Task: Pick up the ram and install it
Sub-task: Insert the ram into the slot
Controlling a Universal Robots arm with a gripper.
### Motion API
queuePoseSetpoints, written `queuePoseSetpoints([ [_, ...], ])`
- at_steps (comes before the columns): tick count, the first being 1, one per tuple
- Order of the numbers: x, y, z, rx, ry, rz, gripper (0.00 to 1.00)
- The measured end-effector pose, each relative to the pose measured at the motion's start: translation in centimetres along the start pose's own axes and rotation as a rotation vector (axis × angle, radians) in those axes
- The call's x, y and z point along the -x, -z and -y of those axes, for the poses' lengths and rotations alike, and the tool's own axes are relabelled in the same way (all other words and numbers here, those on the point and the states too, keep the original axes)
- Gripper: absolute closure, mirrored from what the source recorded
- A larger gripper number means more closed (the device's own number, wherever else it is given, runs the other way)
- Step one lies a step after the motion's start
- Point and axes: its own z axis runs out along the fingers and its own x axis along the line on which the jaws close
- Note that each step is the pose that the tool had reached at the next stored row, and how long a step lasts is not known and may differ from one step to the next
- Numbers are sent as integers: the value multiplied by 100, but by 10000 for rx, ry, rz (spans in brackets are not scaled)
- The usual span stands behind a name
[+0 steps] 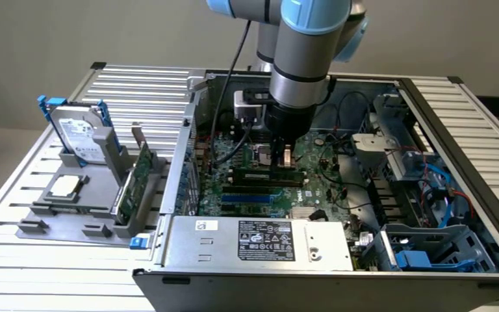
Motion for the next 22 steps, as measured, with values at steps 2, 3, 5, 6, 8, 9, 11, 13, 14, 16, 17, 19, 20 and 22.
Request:
queuePoseSetpoints([
  [2,1,-1,1,18,44,-21,86],
  [3,0,0,1,30,74,-35,86],
  [5,0,0,0,51,151,-61,86],
  [6,-1,1,0,57,191,-69,86],
  [8,0,3,3,62,239,-70,86],
  [9,0,6,5,64,249,-71,86],
  [11,-1,16,4,68,255,-70,86],
  [13,-2,43,3,70,258,-69,86],
  [14,-3,69,2,71,260,-71,86],
  [16,-5,123,-3,70,261,-71,86],
  [17,-5,136,-4,70,262,-71,86],
  [19,-5,140,-9,61,260,-69,86],
  [20,-4,139,-13,35,259,-68,86],
  [22,-5,138,-24,-56,255,-77,86],
])
